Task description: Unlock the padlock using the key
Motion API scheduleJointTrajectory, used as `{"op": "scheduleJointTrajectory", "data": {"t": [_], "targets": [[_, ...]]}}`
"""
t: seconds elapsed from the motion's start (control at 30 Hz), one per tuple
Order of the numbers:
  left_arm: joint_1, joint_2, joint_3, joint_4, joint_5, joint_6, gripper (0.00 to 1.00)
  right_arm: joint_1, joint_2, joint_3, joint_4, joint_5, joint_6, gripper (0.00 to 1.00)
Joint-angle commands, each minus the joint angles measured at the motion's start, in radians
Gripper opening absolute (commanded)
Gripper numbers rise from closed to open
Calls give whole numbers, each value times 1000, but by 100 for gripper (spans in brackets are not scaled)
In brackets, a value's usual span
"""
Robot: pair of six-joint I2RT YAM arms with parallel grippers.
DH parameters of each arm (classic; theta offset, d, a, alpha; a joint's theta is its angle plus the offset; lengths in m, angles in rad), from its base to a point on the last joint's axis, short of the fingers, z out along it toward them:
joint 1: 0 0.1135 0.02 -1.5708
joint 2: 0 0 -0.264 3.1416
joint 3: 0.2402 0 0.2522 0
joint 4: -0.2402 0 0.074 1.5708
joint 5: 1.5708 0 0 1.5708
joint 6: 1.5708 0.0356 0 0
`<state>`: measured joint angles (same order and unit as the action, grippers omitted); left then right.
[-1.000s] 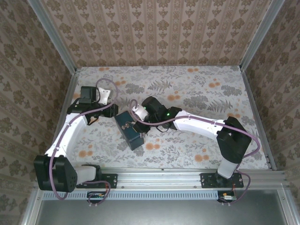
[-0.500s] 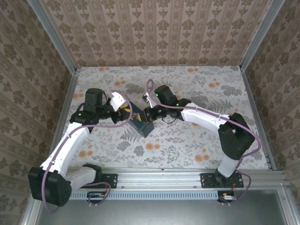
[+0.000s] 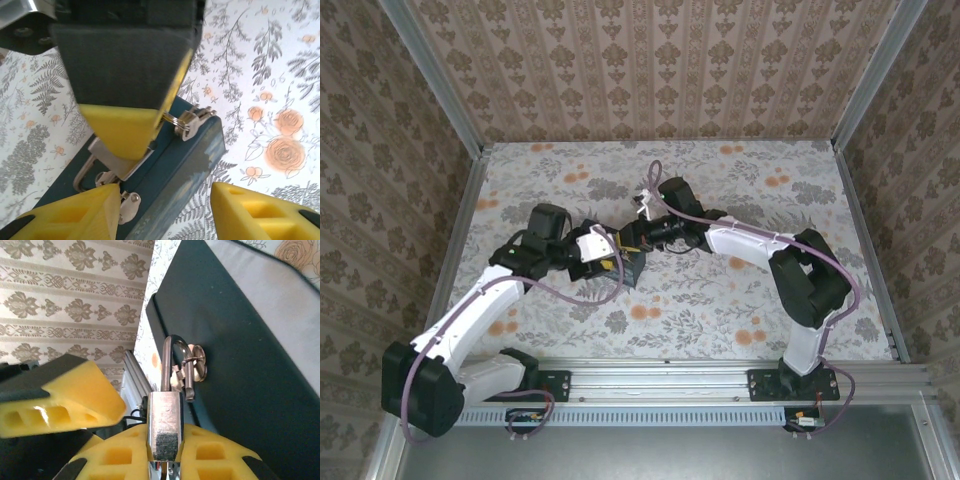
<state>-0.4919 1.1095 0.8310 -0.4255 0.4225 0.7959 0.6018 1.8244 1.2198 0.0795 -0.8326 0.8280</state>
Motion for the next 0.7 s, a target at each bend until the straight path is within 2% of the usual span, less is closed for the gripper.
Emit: {"op": "scheduleJointTrajectory", "data": {"t": [0.0, 0.17, 0.27, 0.5, 0.67], "targets": [[-26, 9, -18, 66, -135, 88, 52, -10, -1, 14, 92, -71, 59, 13], [-30, 16, -86, 279, -256, 96, 53, -11, 4, 18, 76, -82, 55, 13], [-33, 30, -102, 351, -280, 108, 53, -11, 7, 17, 91, -90, 79, 13], [-91, 28, -122, 424, -298, 107, 53, -11, 22, 26, 119, -103, 139, 13], [-138, 16, -130, 389, -313, 119, 53, -13, 17, 17, 139, -101, 179, 13]]}}
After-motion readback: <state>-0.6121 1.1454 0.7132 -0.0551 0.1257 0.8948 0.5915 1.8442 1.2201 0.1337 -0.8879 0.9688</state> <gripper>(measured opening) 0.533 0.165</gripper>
